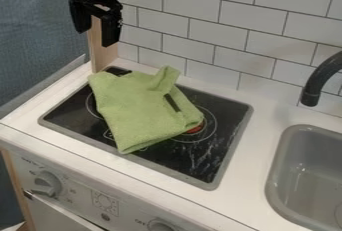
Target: Unfold cloth to bottom left
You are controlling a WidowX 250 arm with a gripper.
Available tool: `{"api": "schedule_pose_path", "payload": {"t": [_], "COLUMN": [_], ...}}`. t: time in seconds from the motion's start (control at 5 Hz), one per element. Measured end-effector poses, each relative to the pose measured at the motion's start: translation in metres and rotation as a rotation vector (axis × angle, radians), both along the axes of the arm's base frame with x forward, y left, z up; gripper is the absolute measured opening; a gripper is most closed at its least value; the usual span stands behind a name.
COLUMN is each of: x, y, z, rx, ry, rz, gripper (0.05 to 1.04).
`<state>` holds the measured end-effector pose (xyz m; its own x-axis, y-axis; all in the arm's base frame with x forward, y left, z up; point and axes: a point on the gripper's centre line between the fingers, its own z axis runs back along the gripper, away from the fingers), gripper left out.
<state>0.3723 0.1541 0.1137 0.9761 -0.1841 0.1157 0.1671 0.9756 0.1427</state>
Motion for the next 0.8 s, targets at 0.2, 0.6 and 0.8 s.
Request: {"api": "schedule_pose_path", "payload": {"t": [0.2,0.6,0.8], "x": [-0.003,-0.016,-0.025], "y": [-0.003,-0.029,-0.057], "z": [-0.015,-0.024,-0.010], "rx": [-0.019,-0.111,-0.131], "ry": [0.038,0.075,0.057], "rz": [0.002,0.127,0.219], "gripper": [0.999,0.999,0.999]}}
